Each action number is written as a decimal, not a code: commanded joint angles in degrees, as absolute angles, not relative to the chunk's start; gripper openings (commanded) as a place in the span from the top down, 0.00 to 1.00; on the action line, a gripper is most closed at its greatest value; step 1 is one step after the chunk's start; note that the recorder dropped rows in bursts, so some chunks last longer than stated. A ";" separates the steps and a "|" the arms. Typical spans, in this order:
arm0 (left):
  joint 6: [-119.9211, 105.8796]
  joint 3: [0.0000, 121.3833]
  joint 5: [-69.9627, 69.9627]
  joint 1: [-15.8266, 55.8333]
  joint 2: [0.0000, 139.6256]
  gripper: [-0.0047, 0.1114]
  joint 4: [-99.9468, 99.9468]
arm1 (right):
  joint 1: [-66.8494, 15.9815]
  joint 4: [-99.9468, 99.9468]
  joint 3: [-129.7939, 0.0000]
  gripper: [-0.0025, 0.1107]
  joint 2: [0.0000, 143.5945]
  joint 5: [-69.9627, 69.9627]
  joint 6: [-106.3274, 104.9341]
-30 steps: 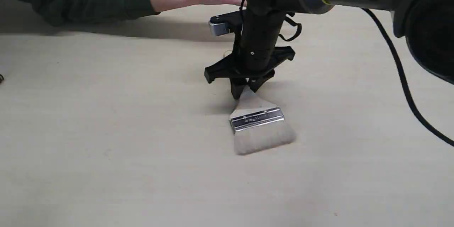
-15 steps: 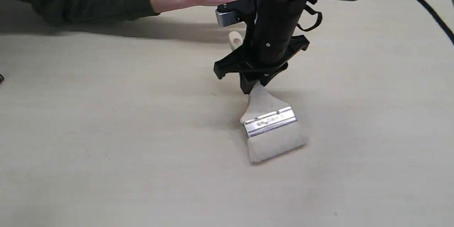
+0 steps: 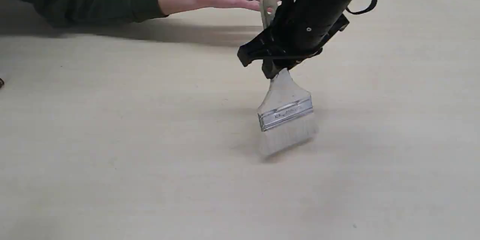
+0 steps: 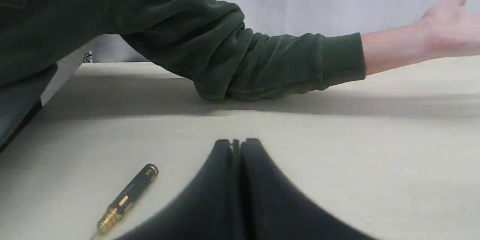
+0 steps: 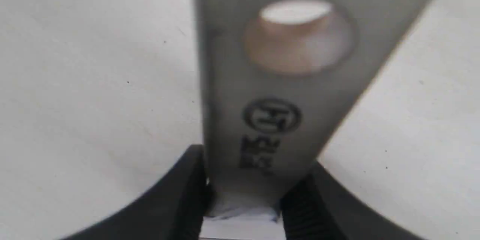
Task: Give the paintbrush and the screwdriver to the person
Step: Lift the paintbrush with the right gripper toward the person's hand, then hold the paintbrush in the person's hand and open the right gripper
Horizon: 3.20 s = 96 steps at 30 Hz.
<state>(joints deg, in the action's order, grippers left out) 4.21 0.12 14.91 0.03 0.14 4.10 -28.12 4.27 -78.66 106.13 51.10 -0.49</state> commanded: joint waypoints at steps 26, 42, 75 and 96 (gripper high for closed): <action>4.32 0.00 14.33 0.30 0.00 0.96 3.82 | -28.12 0.00 -100.93 0.94 107.33 47.16 3.58; 4.32 0.00 14.24 0.30 0.00 0.96 4.05 | -27.98 -16.03 -117.99 0.94 122.74 46.92 13.77; 4.32 0.00 14.38 0.30 0.00 0.96 3.88 | -22.07 -19.99 -122.54 0.94 130.57 36.06 21.45; 4.32 0.00 14.38 0.30 0.00 0.96 3.88 | -22.07 -19.77 -122.54 0.42 134.17 33.07 21.87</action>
<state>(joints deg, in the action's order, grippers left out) 4.21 0.12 14.91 0.03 0.14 4.10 -22.36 -19.65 -122.25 134.72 33.80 21.78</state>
